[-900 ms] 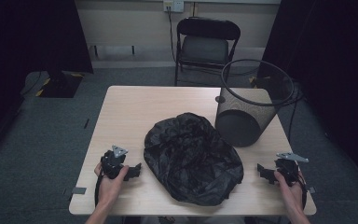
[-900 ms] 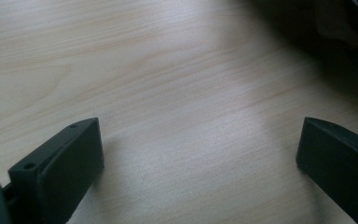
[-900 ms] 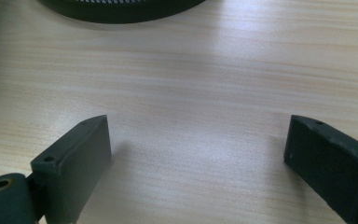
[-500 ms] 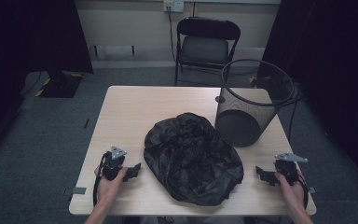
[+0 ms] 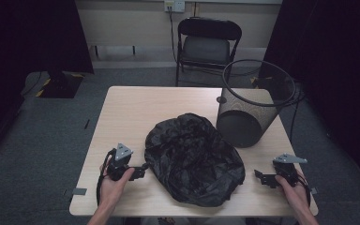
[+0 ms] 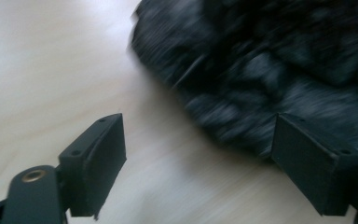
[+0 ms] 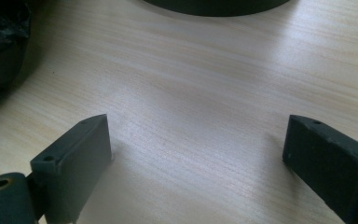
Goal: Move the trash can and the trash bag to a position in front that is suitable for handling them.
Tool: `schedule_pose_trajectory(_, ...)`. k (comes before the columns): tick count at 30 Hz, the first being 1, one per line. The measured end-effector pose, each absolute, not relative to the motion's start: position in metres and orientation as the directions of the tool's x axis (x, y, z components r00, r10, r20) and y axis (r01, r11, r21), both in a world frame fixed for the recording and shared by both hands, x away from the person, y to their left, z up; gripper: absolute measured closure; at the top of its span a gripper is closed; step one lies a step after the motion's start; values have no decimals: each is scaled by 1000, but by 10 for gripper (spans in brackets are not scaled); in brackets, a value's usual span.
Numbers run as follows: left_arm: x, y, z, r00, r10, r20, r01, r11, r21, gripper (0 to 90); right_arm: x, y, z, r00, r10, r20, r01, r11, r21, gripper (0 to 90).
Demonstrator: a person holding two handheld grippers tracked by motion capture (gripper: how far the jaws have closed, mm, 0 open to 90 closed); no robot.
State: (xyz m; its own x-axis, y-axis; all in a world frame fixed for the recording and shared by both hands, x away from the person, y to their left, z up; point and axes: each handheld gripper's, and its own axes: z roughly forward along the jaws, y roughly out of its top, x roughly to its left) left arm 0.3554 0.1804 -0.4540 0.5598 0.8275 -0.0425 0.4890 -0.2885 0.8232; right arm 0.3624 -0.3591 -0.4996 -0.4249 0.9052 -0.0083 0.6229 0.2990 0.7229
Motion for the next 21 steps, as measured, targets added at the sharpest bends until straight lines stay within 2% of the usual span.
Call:
schedule_pose_trajectory(2,357,169,-443,594,802,-56,463,-284,840,216,362,-359,-500,-425,905,-8,623,299,723,69)
schedule_pose_trajectory(9,360,143,-434,660,751,-29,420,-337,842,217,362,-359,-500,-424,905,-8,623,298,723,68)
schedule_pose_trajectory(10,362,135,-431,683,724,-99,445,-305,842,220,362,-359,-500,-424,905,-8,624,298,723,68)
schedule_pose_trajectory(11,363,130,-429,698,709,-100,436,-309,845,224,362,-359,-500,-424,906,-8,624,298,722,67)
schedule_pose_trajectory(13,365,120,-426,708,705,-49,406,-350,844,226,363,-359,-500,-424,906,-7,624,298,722,67)
schedule_pose_trajectory(21,379,98,-427,751,660,-24,330,-343,880,204,363,-359,-500,-423,906,-8,624,298,722,67)
